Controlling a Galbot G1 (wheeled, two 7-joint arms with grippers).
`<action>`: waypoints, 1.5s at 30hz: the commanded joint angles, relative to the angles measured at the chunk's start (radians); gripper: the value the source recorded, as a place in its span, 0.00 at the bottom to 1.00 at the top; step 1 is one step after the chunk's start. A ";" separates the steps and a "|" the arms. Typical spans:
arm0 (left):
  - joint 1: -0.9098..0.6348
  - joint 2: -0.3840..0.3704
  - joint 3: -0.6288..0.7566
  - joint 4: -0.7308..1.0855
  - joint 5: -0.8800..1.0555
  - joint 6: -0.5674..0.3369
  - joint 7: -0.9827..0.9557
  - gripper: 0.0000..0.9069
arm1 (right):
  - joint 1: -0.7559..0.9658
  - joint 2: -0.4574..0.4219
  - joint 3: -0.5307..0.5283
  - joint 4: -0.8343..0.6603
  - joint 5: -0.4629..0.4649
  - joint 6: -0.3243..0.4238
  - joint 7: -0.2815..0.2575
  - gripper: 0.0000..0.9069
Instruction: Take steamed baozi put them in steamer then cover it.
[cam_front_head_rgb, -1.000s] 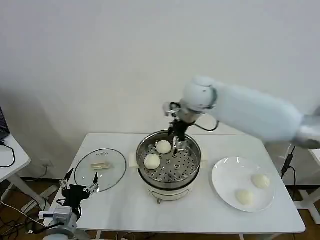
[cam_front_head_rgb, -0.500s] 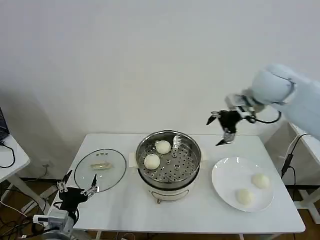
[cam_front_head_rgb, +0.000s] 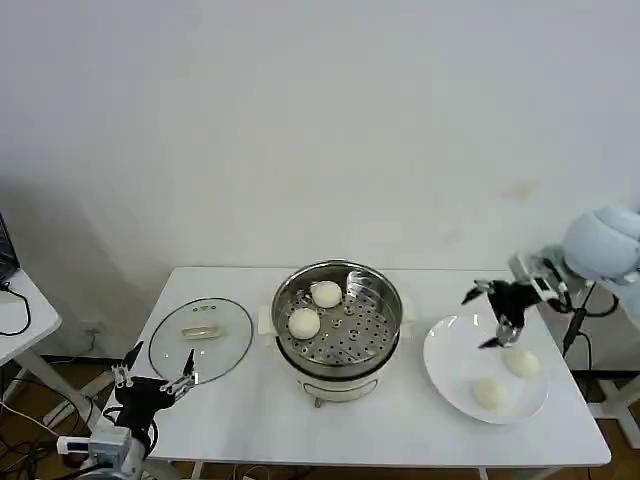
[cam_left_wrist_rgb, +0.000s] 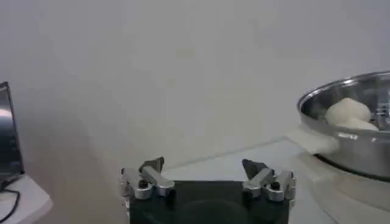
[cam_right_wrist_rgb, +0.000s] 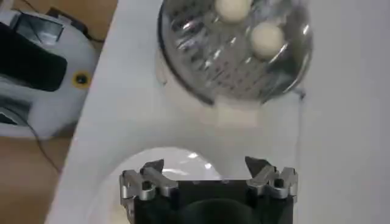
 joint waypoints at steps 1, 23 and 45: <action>0.040 -0.007 -0.002 -0.045 -0.008 0.006 -0.005 1.00 | -0.169 -0.058 0.016 0.012 -0.097 -0.003 0.004 1.00; 0.039 -0.031 0.010 -0.037 -0.034 0.008 -0.004 1.00 | -0.213 0.067 -0.024 -0.155 -0.246 0.039 -0.002 1.00; 0.030 -0.028 0.003 -0.027 -0.029 0.011 0.009 1.00 | -0.364 0.152 0.105 -0.281 -0.312 0.050 0.037 1.00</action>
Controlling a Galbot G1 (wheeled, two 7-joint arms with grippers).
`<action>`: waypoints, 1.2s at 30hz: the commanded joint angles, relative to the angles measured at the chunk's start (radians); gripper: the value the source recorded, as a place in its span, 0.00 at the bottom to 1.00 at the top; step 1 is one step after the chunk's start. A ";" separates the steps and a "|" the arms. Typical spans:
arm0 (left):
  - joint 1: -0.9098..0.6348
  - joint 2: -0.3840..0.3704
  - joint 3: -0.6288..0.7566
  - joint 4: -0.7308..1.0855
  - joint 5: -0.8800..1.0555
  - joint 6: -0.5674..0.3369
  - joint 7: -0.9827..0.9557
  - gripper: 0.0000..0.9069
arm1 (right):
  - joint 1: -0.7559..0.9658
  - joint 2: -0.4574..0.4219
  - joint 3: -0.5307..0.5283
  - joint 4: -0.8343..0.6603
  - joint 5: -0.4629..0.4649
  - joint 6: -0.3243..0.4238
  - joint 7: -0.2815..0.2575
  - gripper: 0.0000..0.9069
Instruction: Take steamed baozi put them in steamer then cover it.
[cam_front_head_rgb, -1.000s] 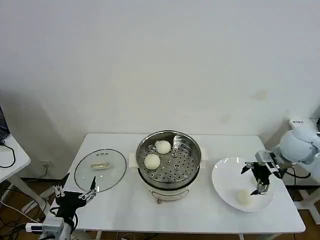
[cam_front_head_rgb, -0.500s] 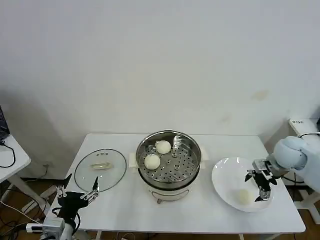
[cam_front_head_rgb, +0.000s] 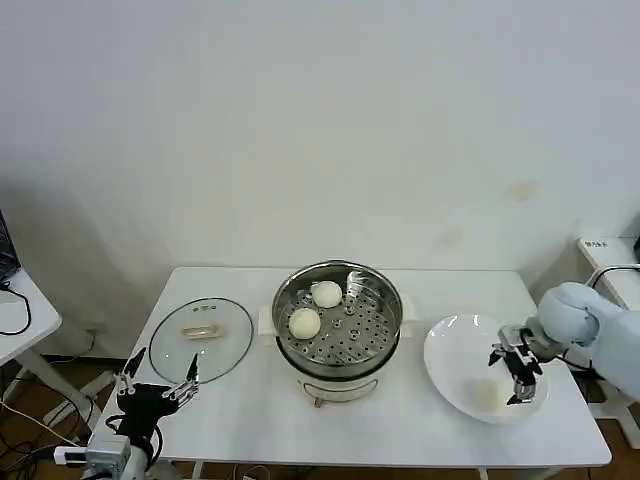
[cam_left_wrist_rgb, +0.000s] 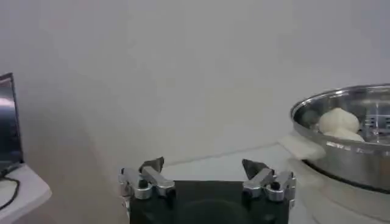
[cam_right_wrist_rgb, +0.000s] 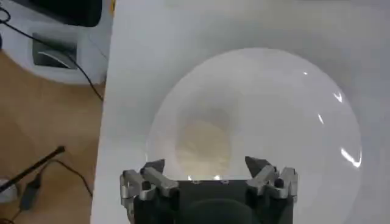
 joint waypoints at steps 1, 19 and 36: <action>-0.003 0.007 -0.007 0.004 -0.002 0.001 0.007 1.00 | -0.061 0.025 0.052 -0.049 -0.024 0.008 0.006 1.00; -0.017 0.005 -0.002 0.015 0.002 0.001 0.012 1.00 | -0.105 0.043 0.074 -0.064 -0.037 0.005 0.012 1.00; -0.028 0.007 -0.003 0.028 0.005 0.003 0.013 1.00 | -0.091 0.065 0.066 -0.094 -0.037 0.008 0.016 0.83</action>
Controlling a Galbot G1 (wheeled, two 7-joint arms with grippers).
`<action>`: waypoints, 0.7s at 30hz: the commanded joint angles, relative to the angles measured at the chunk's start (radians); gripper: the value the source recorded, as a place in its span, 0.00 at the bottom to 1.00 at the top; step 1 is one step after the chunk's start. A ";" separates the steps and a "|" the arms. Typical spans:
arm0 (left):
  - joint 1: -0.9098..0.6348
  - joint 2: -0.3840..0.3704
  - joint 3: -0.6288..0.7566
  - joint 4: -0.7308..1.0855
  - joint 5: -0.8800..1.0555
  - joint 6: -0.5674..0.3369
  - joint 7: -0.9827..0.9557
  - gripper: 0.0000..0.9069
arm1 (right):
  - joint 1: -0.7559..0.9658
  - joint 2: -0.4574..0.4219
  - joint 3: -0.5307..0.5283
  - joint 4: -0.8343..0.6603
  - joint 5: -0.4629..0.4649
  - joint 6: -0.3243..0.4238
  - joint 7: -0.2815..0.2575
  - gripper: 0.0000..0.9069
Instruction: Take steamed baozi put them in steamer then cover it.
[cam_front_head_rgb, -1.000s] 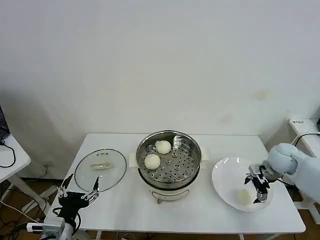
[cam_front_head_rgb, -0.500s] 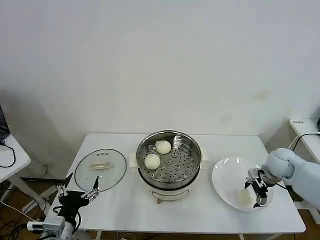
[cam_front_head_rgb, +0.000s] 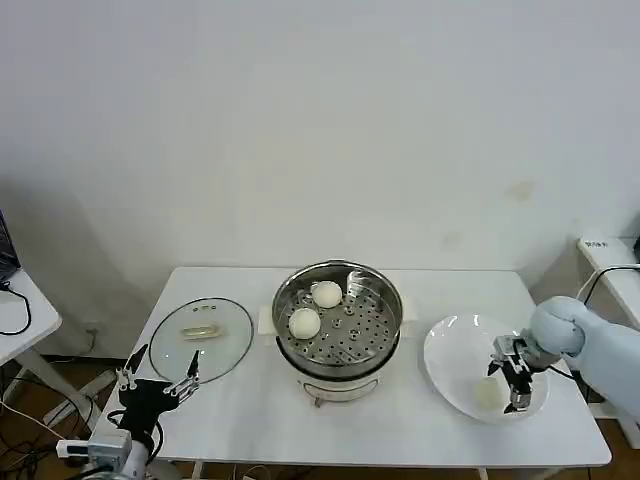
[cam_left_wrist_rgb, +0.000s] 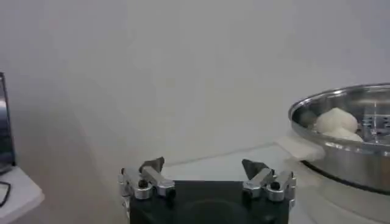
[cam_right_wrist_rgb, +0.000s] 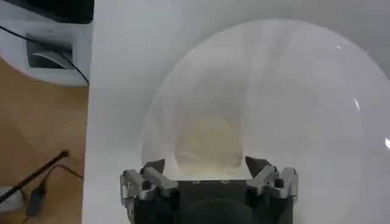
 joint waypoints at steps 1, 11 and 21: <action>-0.002 0.001 0.002 0.007 0.001 0.000 -0.001 1.00 | -0.003 0.010 0.003 -0.007 -0.001 -0.002 0.004 0.79; -0.004 0.002 0.000 0.013 0.001 0.000 0.000 1.00 | 0.003 0.020 0.001 -0.018 0.001 0.000 0.007 0.71; -0.027 0.004 0.004 0.023 -0.004 0.001 0.004 1.00 | 0.106 -0.033 -0.040 0.031 0.075 -0.010 0.034 0.71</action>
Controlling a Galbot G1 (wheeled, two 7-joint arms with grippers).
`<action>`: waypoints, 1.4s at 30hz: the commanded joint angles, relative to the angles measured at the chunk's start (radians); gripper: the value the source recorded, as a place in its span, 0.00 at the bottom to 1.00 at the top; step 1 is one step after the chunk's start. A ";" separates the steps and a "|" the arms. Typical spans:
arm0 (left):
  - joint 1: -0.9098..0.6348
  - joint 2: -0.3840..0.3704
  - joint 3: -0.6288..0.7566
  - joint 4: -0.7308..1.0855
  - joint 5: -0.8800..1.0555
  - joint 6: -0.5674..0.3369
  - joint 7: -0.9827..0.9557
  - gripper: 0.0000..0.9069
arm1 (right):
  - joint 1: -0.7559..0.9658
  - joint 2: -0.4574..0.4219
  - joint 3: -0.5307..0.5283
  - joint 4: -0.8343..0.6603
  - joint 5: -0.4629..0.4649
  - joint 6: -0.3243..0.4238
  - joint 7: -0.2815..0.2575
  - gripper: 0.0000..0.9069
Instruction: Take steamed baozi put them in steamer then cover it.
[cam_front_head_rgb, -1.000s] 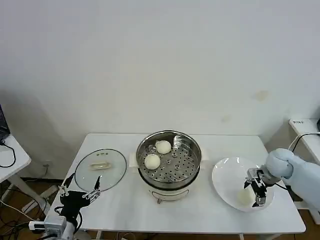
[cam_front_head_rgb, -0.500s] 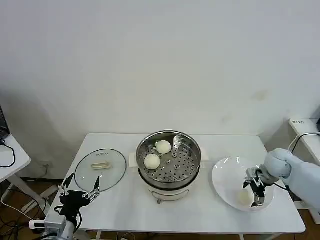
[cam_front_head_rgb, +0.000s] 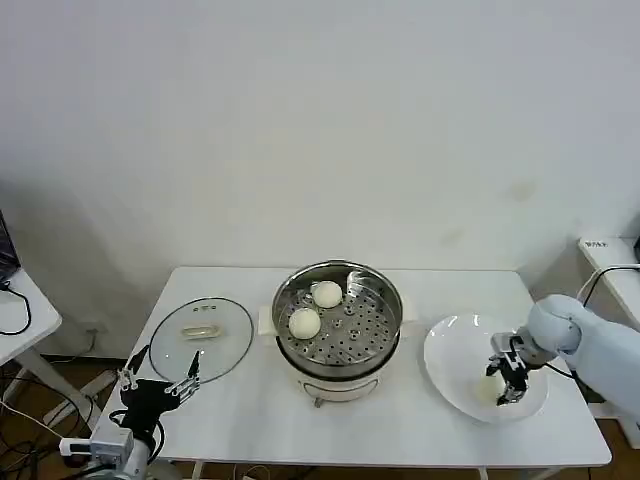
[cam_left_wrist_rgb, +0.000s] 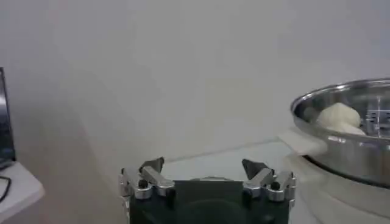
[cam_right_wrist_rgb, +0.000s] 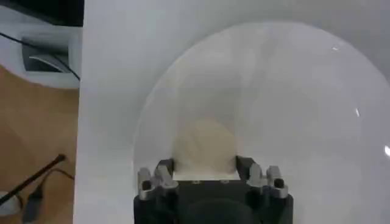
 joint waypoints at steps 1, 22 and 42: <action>-0.010 0.003 0.002 0.006 -0.003 0.001 0.001 1.00 | 0.103 -0.040 -0.030 0.034 0.061 -0.005 0.016 0.71; 0.024 0.003 -0.008 0.024 -0.013 0.000 -0.008 1.00 | 0.602 0.153 -0.076 0.009 0.346 0.253 -0.088 0.71; 0.053 -0.049 -0.007 0.065 0.038 -0.014 -0.021 1.00 | 0.707 0.369 -0.310 0.100 0.135 0.737 -0.144 0.71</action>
